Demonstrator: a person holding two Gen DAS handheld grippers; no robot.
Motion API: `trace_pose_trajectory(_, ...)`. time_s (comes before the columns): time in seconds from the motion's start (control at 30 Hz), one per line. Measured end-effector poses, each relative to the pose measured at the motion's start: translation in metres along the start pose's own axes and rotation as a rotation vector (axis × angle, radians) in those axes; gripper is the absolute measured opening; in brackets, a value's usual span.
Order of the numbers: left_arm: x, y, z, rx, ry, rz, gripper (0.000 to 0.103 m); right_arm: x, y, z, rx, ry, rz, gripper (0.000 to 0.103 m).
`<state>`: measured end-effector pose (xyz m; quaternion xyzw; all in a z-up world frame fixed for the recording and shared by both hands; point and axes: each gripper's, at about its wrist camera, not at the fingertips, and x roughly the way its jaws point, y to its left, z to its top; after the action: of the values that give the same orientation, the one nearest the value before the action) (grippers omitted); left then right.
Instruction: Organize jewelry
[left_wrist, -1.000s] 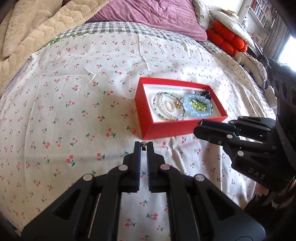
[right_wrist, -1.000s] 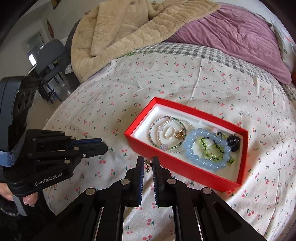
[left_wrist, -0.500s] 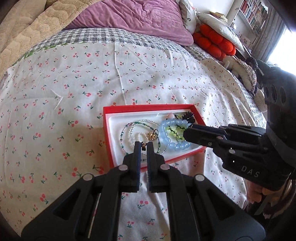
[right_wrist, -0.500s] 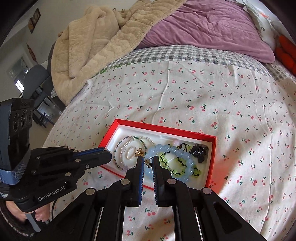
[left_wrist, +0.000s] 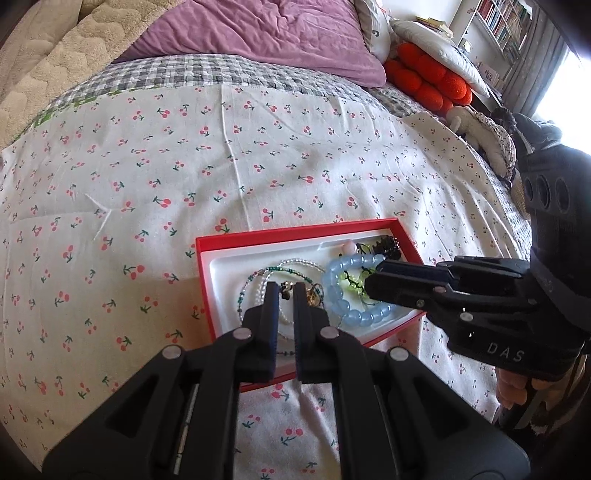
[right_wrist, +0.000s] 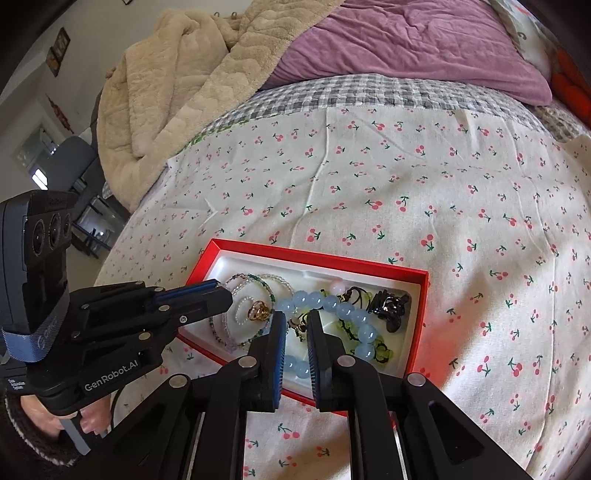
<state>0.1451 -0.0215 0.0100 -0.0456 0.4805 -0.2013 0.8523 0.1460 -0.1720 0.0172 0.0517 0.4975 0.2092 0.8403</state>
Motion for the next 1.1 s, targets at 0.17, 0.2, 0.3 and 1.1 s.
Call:
trace_pose_trajectory(0.17,-0.004,0.001,0.002,-0.002,-0.009,0.01,0.031,-0.001,-0.007,0.002,0.028,0.012,0.002,0.019)
trace_pose_trajectory(0.2,-0.005,0.001,0.001,-0.005,-0.01,0.014,0.032,-0.003,-0.007,0.002,0.031,0.01,0.001,0.019)
trace_pose_trajectory(0.3,-0.01,0.001,-0.001,-0.01,-0.013,0.033,0.042,-0.008,-0.006,0.001,0.026,0.002,-0.006,0.021)
trace_pose_trajectory(1.1,-0.083,-0.026,-0.068,-0.064,-0.038,0.319,0.102,-0.072,0.026,-0.065,0.007,-0.065,-0.189,0.103)
